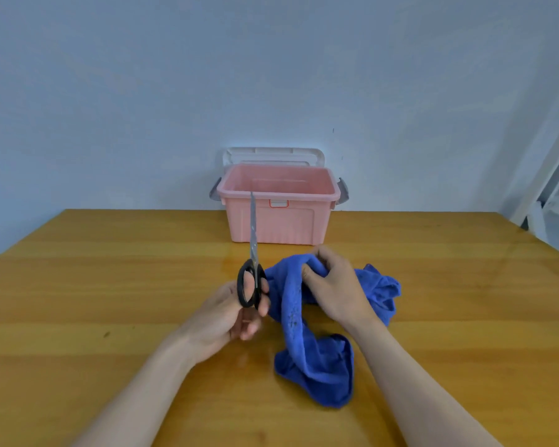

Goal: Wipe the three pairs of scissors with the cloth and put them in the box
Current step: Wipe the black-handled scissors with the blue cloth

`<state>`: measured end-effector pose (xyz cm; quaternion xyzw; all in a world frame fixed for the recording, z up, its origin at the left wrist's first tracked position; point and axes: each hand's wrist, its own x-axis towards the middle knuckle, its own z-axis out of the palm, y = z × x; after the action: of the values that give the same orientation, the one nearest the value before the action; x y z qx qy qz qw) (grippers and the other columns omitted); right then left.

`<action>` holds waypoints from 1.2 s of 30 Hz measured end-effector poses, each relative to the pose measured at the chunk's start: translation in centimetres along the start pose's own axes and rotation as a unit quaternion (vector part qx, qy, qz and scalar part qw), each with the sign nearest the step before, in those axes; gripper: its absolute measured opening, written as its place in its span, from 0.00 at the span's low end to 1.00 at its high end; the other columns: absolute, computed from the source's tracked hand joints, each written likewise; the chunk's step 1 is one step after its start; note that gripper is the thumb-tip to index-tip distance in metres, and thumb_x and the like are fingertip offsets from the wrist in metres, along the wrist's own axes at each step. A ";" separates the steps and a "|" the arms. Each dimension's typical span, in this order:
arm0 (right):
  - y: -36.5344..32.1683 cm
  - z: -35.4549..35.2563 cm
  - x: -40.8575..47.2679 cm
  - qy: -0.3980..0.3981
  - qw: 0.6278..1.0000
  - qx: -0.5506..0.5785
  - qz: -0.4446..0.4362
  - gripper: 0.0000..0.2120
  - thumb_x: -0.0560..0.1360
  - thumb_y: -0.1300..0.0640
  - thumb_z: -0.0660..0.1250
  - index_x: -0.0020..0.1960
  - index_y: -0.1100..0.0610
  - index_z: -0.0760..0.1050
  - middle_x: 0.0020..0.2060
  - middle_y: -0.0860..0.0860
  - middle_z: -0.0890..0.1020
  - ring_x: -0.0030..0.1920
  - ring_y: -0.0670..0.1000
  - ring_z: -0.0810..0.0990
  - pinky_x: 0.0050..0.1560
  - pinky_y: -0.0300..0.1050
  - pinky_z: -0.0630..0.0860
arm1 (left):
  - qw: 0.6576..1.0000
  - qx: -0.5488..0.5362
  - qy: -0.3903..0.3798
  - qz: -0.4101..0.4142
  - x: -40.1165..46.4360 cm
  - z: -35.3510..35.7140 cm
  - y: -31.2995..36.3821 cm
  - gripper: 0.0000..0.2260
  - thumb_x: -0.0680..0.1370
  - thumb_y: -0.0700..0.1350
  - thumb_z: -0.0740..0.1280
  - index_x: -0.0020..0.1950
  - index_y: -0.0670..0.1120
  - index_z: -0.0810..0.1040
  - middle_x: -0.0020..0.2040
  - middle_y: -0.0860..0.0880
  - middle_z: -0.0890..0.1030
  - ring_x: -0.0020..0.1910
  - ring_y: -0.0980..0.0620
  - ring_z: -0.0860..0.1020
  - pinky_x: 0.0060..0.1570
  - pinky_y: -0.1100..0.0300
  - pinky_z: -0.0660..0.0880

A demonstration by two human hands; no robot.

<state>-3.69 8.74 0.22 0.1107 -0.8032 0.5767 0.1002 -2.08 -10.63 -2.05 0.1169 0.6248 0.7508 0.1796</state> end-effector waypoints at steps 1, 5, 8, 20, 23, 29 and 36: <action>0.1 0.3 -0.2 -0.007 1.000 0.005 -0.002 0.07 0.77 0.62 0.66 0.42 0.63 0.72 0.32 0.50 0.75 0.33 0.45 0.72 0.35 0.40 0.71 | 1.000 -0.008 -0.015 -0.015 -0.1 0.0 0.0 0.40 0.56 0.75 0.71 0.52 0.44 0.71 0.36 0.48 0.75 0.26 0.52 0.70 0.24 0.62 0.64; 0.3 1.0 -0.8 -0.009 1.000 0.010 -0.017 0.05 0.79 0.62 0.65 0.46 0.53 0.76 0.38 0.45 0.82 0.40 0.41 0.79 0.42 0.34 0.74 | 0.994 -0.046 -0.085 -0.053 -0.2 -0.8 0.1 0.50 0.54 0.80 0.66 0.60 0.42 0.73 0.46 0.43 0.74 0.35 0.48 0.75 0.26 0.61 0.67; 0.5 1.3 -1.2 0.028 0.999 -0.024 -0.037 0.09 0.78 0.62 0.66 0.47 0.47 0.77 0.44 0.44 0.81 0.48 0.42 0.79 0.50 0.33 0.73 | 0.989 -0.029 -0.131 -0.067 -0.3 -1.2 0.1 0.53 0.58 0.80 0.63 0.67 0.41 0.72 0.55 0.40 0.74 0.40 0.45 0.77 0.29 0.59 0.70; -0.5 0.3 -2.2 0.143 0.985 0.017 -0.097 0.23 0.74 0.71 0.65 0.46 0.41 0.79 0.26 0.44 0.76 0.27 0.44 0.70 0.30 0.32 0.66 | 0.976 0.214 0.021 0.036 -0.9 0.7 0.6 0.32 0.71 0.43 0.73 0.73 0.52 0.64 0.62 0.55 0.73 0.54 0.55 0.79 0.52 0.54 0.78; -0.4 0.2 -2.3 0.115 0.988 0.042 -0.093 0.24 0.75 0.73 0.62 0.48 0.44 0.80 0.28 0.45 0.78 0.28 0.43 0.72 0.31 0.32 0.68 | 0.969 0.242 0.039 0.042 -0.6 0.9 0.2 0.34 0.72 0.36 0.72 0.73 0.51 0.63 0.68 0.54 0.69 0.47 0.57 0.81 0.46 0.61 0.77; -0.3 -0.2 -2.0 -0.003 0.984 0.177 0.034 0.19 0.76 0.75 0.57 0.49 0.58 0.82 0.29 0.52 0.82 0.26 0.47 0.76 0.26 0.38 0.72 | 0.965 0.252 0.061 0.032 -0.3 0.8 0.3 0.35 0.73 0.36 0.71 0.75 0.52 0.60 0.70 0.62 0.65 0.42 0.59 0.80 0.42 0.62 0.75; 0.7 -1.2 -1.3 -0.095 0.915 0.375 0.115 0.12 0.70 0.68 0.73 0.51 0.61 0.76 0.41 0.58 0.85 0.40 0.55 0.84 0.40 0.46 0.81 | 0.962 0.269 -0.001 0.039 -0.7 0.4 0.6 0.34 0.70 0.43 0.77 0.68 0.60 0.63 0.64 0.59 0.69 0.51 0.56 0.80 0.43 0.63 0.76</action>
<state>-2.64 10.19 -0.39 0.1015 -0.5412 0.8296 -0.0922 -1.34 -10.62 -1.33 0.1860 0.7987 0.5611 0.1123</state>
